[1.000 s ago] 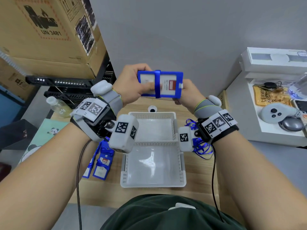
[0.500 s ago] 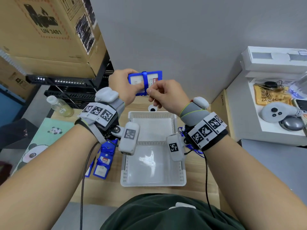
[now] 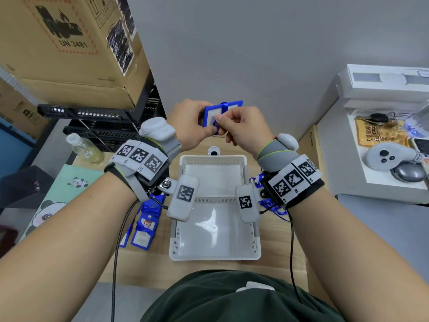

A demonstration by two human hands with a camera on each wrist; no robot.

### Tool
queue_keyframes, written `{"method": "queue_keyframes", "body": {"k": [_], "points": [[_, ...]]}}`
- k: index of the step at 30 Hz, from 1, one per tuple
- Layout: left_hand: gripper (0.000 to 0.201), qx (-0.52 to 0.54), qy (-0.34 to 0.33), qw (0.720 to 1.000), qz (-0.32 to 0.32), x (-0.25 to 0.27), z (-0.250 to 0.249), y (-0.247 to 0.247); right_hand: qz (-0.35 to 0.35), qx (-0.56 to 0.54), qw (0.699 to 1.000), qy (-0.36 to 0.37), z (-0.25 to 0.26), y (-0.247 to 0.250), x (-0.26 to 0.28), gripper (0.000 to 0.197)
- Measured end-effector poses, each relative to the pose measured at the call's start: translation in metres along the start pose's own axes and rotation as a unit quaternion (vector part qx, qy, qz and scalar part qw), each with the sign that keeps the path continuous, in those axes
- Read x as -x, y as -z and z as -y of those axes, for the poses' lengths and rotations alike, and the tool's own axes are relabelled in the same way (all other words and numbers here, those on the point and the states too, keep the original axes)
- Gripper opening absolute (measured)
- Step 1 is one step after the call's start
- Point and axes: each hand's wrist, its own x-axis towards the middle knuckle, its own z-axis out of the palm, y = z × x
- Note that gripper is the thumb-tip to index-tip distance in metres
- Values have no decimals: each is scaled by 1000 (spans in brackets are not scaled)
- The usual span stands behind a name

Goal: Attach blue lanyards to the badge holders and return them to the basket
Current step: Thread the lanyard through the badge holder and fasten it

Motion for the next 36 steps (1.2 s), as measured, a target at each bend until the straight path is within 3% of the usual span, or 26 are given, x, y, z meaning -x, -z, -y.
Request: {"method": "queue_keyframes", "body": {"k": [5,8,11,18,23,29,32,36], "points": [[11,23,29,999,-36,2,2,-5,-3,-14,1000,-2,4,7,1,28],[12,55,53,996,-46,2,3,-7,-54,42,998,-6,1,10,-2,16],[14,81,58,994,-45,3,1,-7,-89,85,992,-4,-3,8,-5,20],[13,83,58,993,-58,2,-2,-6,-69,114,991,18,8,3,-5,14],[9,67,80,990,-92,0,-1,-5,-30,57,998,20,6,2,-7,11],[16,65,107,989,-80,-3,4,0,24,-2,999,41,4,4,-4,6],[19,60,120,988,-71,-4,8,1,46,-25,997,50,1,6,-1,13],[22,80,124,987,-60,-3,11,1,25,11,997,71,-4,7,0,17]]}}
